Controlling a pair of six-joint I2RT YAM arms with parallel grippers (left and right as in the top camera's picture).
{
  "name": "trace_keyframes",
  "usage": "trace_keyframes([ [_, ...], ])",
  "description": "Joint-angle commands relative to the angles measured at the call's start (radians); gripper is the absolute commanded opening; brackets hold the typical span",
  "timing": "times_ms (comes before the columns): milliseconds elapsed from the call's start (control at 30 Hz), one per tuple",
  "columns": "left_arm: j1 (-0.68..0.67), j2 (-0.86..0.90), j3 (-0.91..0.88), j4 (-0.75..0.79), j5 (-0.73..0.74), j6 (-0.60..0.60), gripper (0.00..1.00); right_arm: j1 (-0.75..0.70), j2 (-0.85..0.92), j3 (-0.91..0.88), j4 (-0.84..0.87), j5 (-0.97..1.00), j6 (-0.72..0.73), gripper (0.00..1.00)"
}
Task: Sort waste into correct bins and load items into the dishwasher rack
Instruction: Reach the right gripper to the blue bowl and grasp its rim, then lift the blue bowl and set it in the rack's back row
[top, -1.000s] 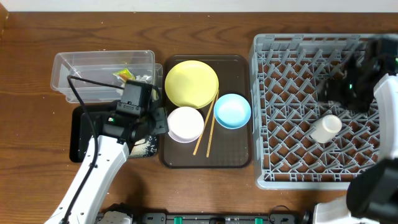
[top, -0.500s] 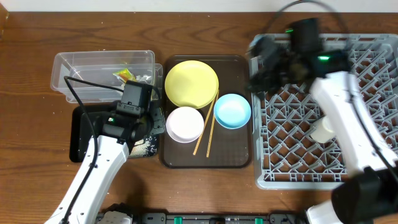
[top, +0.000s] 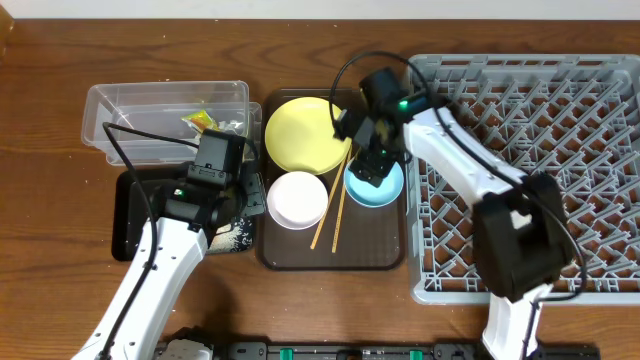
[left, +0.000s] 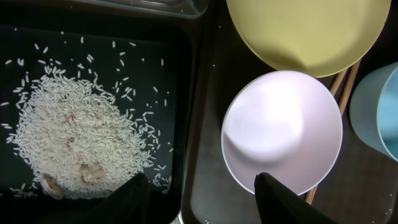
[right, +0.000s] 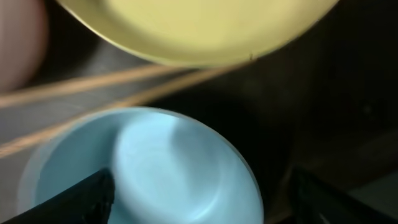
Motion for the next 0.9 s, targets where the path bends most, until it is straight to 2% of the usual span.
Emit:
trace_keyframes([
  [0, 0.002, -0.003, 0.016, -0.003, -0.016, -0.01, 0.57, 0.005, 0.029, 0.003, 0.0, 0.12, -0.014, 0.83],
  [100, 0.002, -0.003, 0.016, -0.003, -0.016, -0.01, 0.58, 0.002, 0.044, 0.003, -0.008, 0.123, -0.014, 0.72],
  [133, 0.002, -0.003, 0.016, -0.003, -0.016, -0.01, 0.58, 0.003, 0.045, 0.003, -0.011, 0.124, -0.013, 0.63],
  [200, 0.002, -0.003, 0.016, -0.003, -0.015, -0.01, 0.58, 0.005, 0.045, 0.003, -0.015, 0.124, -0.006, 0.52],
  [267, 0.002, -0.003, 0.016, -0.003, -0.015, -0.01, 0.58, 0.005, 0.044, 0.003, -0.023, 0.125, -0.006, 0.33],
  [400, 0.002, -0.003, 0.016, -0.003, -0.016, -0.01, 0.58, 0.005, 0.041, 0.003, -0.037, 0.136, 0.023, 0.12],
  [533, 0.002, -0.003, 0.016, -0.003, -0.016, -0.01, 0.61, 0.003, 0.02, 0.004, -0.044, 0.139, 0.035, 0.01],
  [700, 0.002, -0.003, 0.016, -0.004, -0.015, -0.01, 0.61, -0.004, -0.049, 0.004, -0.045, 0.139, 0.061, 0.01],
  [867, 0.002, -0.003, 0.016, -0.004, -0.015, -0.01, 0.61, -0.026, -0.191, 0.004, -0.043, 0.139, 0.093, 0.01],
])
